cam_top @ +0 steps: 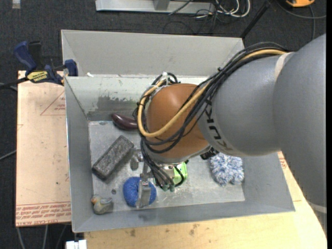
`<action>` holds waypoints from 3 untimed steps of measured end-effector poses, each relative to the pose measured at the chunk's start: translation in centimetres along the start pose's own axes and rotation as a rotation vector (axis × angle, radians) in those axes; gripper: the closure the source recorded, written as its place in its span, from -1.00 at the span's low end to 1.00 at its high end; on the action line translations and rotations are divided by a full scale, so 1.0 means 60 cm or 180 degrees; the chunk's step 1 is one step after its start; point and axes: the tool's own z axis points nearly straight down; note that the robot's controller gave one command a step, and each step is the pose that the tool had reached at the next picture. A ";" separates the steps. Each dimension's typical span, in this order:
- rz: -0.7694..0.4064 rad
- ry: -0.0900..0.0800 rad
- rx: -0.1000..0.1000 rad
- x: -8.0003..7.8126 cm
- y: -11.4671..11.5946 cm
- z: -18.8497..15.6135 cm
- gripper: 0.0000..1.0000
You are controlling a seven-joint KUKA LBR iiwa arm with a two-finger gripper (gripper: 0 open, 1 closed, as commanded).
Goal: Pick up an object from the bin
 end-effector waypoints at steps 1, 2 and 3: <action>0.0014 -0.0024 -0.0005 -0.003 -0.001 -0.007 -1.00; 0.0230 -0.0042 -0.0014 -0.015 -0.040 0.064 -1.00; 0.0050 -0.0020 -0.0005 -0.023 -0.047 0.141 1.00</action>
Offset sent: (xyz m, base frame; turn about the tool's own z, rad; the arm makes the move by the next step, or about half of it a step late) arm 0.0122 -0.0503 -0.0840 0.1476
